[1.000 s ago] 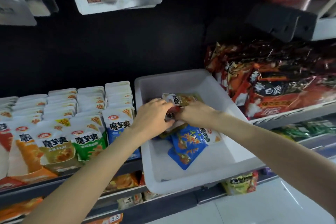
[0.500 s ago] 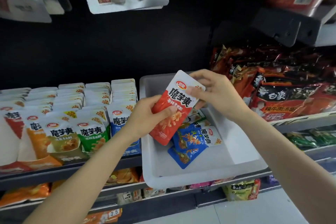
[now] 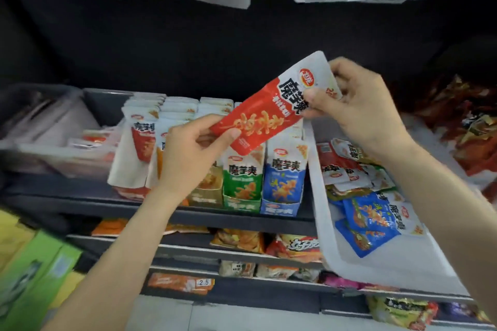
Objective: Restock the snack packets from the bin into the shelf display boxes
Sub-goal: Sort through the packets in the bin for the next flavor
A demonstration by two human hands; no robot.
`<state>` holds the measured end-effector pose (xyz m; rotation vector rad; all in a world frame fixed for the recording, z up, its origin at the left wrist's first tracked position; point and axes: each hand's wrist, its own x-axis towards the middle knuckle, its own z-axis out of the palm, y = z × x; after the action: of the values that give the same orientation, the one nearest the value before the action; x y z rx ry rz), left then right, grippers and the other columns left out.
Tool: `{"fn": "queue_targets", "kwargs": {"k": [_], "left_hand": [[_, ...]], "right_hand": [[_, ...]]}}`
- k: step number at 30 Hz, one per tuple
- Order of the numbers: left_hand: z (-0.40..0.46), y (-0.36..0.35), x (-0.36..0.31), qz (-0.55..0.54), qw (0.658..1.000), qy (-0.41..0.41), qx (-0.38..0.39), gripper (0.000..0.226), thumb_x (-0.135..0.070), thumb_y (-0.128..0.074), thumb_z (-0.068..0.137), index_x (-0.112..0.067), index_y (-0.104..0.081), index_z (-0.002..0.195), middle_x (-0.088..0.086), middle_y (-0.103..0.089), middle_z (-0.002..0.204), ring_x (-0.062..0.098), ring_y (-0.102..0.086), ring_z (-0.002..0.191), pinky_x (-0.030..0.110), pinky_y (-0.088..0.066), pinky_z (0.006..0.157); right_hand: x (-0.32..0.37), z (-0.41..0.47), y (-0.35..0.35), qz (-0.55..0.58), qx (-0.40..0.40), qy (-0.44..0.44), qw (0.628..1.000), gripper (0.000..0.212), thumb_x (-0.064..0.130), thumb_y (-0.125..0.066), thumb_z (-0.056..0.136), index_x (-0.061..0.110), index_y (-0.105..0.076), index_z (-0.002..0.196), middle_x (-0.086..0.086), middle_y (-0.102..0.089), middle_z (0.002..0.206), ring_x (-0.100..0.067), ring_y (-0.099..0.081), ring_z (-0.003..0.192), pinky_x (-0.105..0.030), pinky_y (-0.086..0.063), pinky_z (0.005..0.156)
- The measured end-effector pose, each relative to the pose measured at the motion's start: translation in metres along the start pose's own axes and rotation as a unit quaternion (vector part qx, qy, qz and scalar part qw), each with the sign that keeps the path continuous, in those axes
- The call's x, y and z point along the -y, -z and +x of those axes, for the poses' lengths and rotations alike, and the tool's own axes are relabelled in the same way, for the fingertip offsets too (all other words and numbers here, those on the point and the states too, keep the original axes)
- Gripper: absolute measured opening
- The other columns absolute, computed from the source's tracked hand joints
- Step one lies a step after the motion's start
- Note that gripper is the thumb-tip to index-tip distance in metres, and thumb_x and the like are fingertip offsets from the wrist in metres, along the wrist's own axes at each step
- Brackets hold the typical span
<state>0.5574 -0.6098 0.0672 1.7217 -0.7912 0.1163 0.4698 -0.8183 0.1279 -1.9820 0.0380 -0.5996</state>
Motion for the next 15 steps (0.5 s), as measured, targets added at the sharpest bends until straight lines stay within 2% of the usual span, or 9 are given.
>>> {"fn": "queue_targets", "kwargs": {"k": [4, 8, 10, 12, 15], "left_hand": [[0.003, 0.068, 0.048, 0.074, 0.995, -0.007, -0.07, 0.016, -0.032, -0.067, 0.083, -0.039, -0.06, 0.096, -0.034, -0.065, 0.085, -0.007, -0.063, 0.081, 0.013, -0.05, 0.076], [-0.004, 0.125, 0.107, 0.229, 0.97, 0.012, -0.085, 0.029, -0.021, -0.066, 0.087, -0.02, -0.061, 0.116, -0.005, -0.067, 0.112, 0.014, -0.061, 0.105, 0.034, -0.048, 0.094], [-0.011, 0.142, 0.128, 0.311, 0.947, 0.023, -0.071, 0.037, -0.019, -0.068, 0.084, -0.013, -0.06, 0.119, 0.007, -0.064, 0.118, 0.027, -0.058, 0.11, 0.039, -0.046, 0.095], [-0.016, 0.15, 0.137, 0.338, 0.94, 0.013, -0.044, 0.038, -0.017, -0.067, 0.082, -0.009, -0.06, 0.119, 0.011, -0.063, 0.119, 0.031, -0.056, 0.113, 0.043, -0.047, 0.096], [-0.017, 0.159, 0.141, 0.394, 0.918, -0.012, -0.042, 0.034, -0.024, -0.058, 0.085, -0.01, -0.062, 0.115, 0.01, -0.065, 0.116, 0.031, -0.057, 0.11, 0.048, -0.048, 0.093]], "right_hand": [[0.02, 0.028, -0.069, -0.041, -0.015, 0.061, 0.997, 0.008, 0.01, -0.062, 0.091, 0.011, -0.054, 0.095, 0.013, -0.064, 0.083, 0.001, -0.068, 0.081, -0.014, -0.054, 0.063], [0.03, 0.057, -0.133, -0.12, -0.06, 0.146, 0.98, 0.012, 0.017, -0.062, 0.09, 0.008, -0.058, 0.097, 0.01, -0.065, 0.083, -0.007, -0.068, 0.076, -0.025, -0.056, 0.064], [0.031, 0.07, -0.165, -0.167, -0.053, 0.183, 0.967, 0.014, 0.02, -0.064, 0.088, 0.01, -0.061, 0.096, 0.013, -0.064, 0.076, -0.007, -0.064, 0.068, -0.023, -0.05, 0.062], [0.029, 0.081, -0.193, -0.227, -0.036, 0.212, 0.95, 0.013, 0.021, -0.063, 0.087, 0.011, -0.062, 0.096, 0.009, -0.065, 0.072, -0.009, -0.06, 0.062, -0.022, -0.043, 0.058], [0.023, 0.095, -0.228, -0.317, 0.016, 0.22, 0.923, 0.014, 0.019, -0.058, 0.088, 0.012, -0.061, 0.099, 0.001, -0.064, 0.071, -0.022, -0.061, 0.064, -0.036, -0.048, 0.062]]}}
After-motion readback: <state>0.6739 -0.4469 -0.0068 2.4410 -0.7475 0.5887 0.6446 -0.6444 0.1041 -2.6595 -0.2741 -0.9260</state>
